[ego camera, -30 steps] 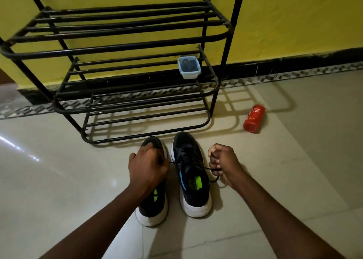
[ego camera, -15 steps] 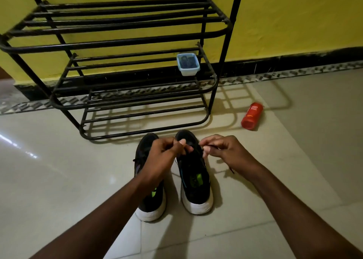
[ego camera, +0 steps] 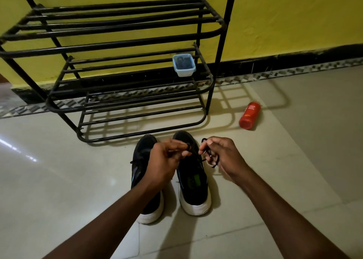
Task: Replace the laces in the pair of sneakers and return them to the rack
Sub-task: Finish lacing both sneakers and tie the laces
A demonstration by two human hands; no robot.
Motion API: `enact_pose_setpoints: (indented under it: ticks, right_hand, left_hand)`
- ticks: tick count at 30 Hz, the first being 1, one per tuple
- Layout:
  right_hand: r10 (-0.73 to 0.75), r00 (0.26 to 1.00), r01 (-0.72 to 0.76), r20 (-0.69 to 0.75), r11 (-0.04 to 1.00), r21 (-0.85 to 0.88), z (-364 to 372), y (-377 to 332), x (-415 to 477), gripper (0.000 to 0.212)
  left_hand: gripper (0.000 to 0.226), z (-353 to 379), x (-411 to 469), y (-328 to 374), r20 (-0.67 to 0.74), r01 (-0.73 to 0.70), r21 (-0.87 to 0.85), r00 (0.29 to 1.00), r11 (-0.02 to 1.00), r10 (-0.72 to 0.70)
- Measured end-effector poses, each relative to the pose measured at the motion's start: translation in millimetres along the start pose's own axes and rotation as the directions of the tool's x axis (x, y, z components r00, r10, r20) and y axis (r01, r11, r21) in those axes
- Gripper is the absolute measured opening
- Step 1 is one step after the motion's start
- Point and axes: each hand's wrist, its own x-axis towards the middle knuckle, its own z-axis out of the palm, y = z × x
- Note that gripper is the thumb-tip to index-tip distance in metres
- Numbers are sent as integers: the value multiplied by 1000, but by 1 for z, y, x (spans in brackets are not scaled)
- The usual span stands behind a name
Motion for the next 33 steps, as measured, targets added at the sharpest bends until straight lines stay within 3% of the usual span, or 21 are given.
enact_pose_setpoints:
  ticks: [4, 9, 13, 23, 33]
  right_hand:
    - [-37, 999, 33, -7, 957, -287, 2, -1, -1, 23]
    - [-64, 997, 39, -53, 921, -388, 13, -4, -6, 9]
    - [-130, 988, 63, -84, 833, -549, 20, -8, -8, 25]
    - [-277, 960, 241, 42, 740, -627, 20, -5, -11, 38]
    - [-422, 903, 383, 87, 695, -608, 17, -11, -12, 18]
  left_hand:
    - [7, 0, -3, 4, 16, -51, 7, 999, 999, 51]
    - [13, 2, -1, 5, -8, -44, -25, 999, 999, 44]
    - [7, 3, 0, 5, 52, -82, -14, 995, 997, 82]
    - [8, 3, 1, 4, 33, -141, 52, 990, 989, 140]
    - [11, -1, 2, 2, 3, -88, 14, 996, 996, 88]
